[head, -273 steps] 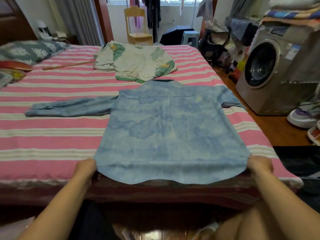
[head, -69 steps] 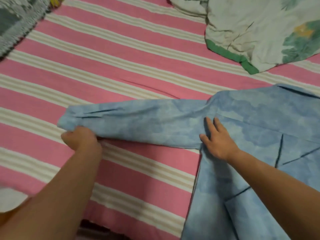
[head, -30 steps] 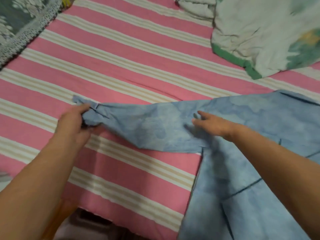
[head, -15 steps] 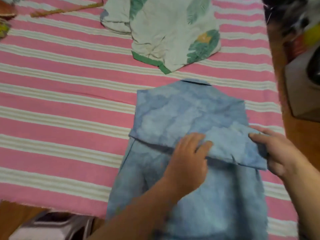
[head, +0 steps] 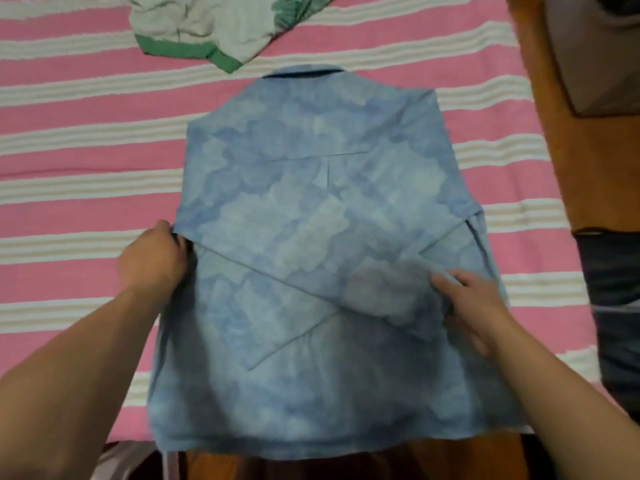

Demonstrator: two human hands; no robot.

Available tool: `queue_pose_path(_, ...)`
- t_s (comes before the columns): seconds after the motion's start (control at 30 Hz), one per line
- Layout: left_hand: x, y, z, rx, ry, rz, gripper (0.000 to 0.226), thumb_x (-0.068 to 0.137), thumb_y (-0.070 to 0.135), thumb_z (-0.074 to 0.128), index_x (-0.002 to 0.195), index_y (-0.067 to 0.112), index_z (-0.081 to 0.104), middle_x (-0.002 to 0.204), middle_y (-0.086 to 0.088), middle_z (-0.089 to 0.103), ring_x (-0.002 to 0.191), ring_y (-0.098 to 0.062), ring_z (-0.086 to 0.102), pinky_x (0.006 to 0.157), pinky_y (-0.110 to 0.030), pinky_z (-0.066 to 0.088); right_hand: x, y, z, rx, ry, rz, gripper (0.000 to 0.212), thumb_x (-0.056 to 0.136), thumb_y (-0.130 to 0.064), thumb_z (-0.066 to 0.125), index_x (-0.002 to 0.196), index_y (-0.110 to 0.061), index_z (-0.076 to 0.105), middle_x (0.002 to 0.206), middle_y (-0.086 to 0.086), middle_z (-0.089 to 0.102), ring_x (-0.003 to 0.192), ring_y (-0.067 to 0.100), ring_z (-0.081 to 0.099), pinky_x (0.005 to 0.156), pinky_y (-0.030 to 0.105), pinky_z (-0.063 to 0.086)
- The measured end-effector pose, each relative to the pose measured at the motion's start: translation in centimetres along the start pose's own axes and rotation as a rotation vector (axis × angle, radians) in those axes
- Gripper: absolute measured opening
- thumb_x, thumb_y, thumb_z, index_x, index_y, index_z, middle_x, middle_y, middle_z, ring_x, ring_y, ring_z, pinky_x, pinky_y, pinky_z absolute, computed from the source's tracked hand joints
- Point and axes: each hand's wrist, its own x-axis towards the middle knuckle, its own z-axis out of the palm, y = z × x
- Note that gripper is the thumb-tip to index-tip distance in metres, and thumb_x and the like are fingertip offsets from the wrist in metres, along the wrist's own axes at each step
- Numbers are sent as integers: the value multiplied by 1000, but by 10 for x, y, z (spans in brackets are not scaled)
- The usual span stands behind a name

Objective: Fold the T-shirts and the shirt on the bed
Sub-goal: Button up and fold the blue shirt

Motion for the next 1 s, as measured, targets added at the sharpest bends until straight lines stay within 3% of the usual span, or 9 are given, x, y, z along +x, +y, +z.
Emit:
queue_pose_path(0.13, 5, -19, 5, 94, -75, -82, 20, 96, 16, 44, 109, 7, 56, 115, -26, 62, 102, -50, 62, 83, -50, 46, 1, 20, 10, -68, 9, -10, 17, 97, -14, 65, 80, -12, 66, 69, 11, 62, 64, 22, 57, 63, 36, 51)
queue_pose_path(0.37, 8, -22, 4, 126, -11, 267, 21, 91, 10, 55, 108, 11, 43, 104, -19, 56, 85, -44, 63, 62, -48, 42, 5, 31, 9, -324, 241, 0, 26, 89, -13, 72, 65, -8, 63, 57, 10, 61, 59, 26, 58, 68, 58, 58)
queue_pose_path(0.47, 14, -19, 4, 110, -32, 247, 25, 91, 8, 57, 112, 10, 44, 107, -20, 55, 89, -44, 62, 66, -49, 48, -7, 29, 13, -477, 235, 9, 18, 87, -5, 71, 72, -9, 64, 66, 9, 65, 70, 29, 65, 75, 50, 57)
queue_pose_path(0.53, 3, -9, 3, 74, 53, 229, 35, 82, 5, 64, 113, 6, 47, 107, -24, 50, 92, -45, 55, 70, -55, 50, -15, 24, 18, -672, 299, -145, 12, 84, -3, 69, 90, -12, 64, 86, 10, 67, 91, 34, 65, 82, 40, 50)
queue_pose_path(0.63, -40, 5, 8, -152, 173, 155, 39, 76, 7, 63, 113, 5, 51, 108, -24, 51, 96, -44, 52, 78, -54, 44, -19, 21, 35, -917, 372, -596, 37, 80, -10, 70, 117, -9, 61, 110, 15, 61, 106, 38, 53, 96, 44, 39)
queue_pose_path(0.73, -92, 14, 22, -559, -134, 8, 22, 93, 26, 62, 106, 14, 49, 97, -14, 63, 92, -38, 62, 81, -49, 50, -14, 18, 60, -1021, 267, -696, 48, 87, -25, 62, 133, -14, 55, 122, 13, 55, 112, 37, 49, 100, 47, 40)
queue_pose_path(0.9, -133, 7, 33, -411, -572, 63, 26, 100, 39, 57, 103, 13, 60, 98, -16, 71, 100, -37, 66, 80, -39, 50, -10, 5, 85, -1156, 317, -805, 56, 87, -30, 58, 140, -12, 53, 141, 23, 45, 123, 44, 44, 105, 53, 37)
queue_pose_path(0.97, -130, 3, 26, -231, -553, 127, 32, 98, 47, 54, 92, 16, 57, 96, -12, 70, 99, -35, 66, 78, -39, 51, -8, -3, 99, -1193, 270, -933, 58, 88, -32, 56, 142, -11, 53, 148, 24, 43, 131, 47, 41, 109, 55, 35)
queue_pose_path(1.0, -125, 2, 21, -158, -399, 183, 31, 97, 48, 53, 90, 18, 56, 94, -11, 68, 96, -35, 64, 76, -40, 51, -7, -5, 108, -1206, 219, -992, 59, 89, -34, 55, 144, -12, 52, 151, 23, 41, 135, 47, 39, 110, 56, 35)
